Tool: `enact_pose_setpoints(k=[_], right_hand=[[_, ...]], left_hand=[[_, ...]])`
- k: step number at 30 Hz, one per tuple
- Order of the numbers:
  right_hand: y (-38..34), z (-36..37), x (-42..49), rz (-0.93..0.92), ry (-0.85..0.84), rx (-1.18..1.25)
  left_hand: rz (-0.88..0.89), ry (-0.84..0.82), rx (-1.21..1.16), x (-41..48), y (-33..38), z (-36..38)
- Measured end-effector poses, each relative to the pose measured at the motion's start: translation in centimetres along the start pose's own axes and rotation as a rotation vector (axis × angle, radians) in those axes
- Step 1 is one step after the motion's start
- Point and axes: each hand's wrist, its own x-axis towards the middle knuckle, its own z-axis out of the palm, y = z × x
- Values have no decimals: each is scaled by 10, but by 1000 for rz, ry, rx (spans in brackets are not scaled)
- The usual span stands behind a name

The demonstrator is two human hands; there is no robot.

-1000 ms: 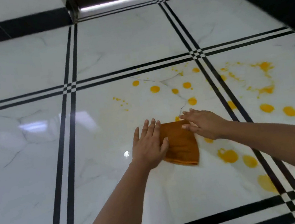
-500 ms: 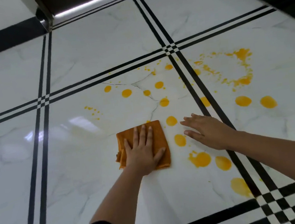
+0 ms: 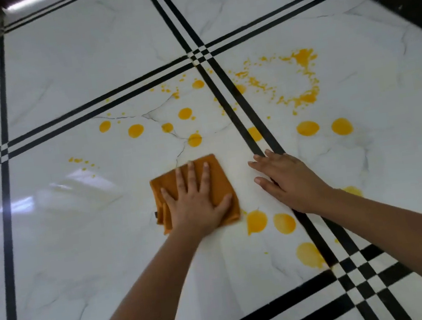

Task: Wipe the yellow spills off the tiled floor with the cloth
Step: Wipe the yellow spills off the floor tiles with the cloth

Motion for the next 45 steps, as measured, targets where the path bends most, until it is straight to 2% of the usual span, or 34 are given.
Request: enact_pose_setpoints(k=[3,7,9,13,17,19,23,27,29,34,38,40,43,45], right_hand=[[8,-3,-6,35,9,-10],[18,-10,-13,87,57,-2],[21,-9,-18,93,74,-10],[35,-10,-39,117,51,-28],[43,-7,-50,152,64,-42],[40,-4,-51,131,56,-55],[45,-10,-63,122,79,-38],[57,-9,-81,190,108,-40],[59,-8,-87,203,104,-54],[72,-11,-106,197,113,-88],[78,-6,-112,223,113,-113],[77,-5,-113,219,114,-114],[79,-9,-120,227,108,-88],[87,-13,-125,258,127,-92]], left_hand=[[-108,19,-68,7,17,-2],[113,-3,52,-38,39,16],[143,22,65,-20,27,14],[-65,104,-30,-6,32,12],[149,63,-2,-66,66,34],[204,55,43,-52,55,30],[-2,87,-37,-31,61,23],[123,57,-51,-96,103,44],[160,44,-15,-89,100,43],[-15,88,-84,-67,109,39],[164,56,-65,-126,141,56],[207,55,-26,-104,139,53],[61,42,-58,-59,138,36],[0,63,-101,-63,148,39]])
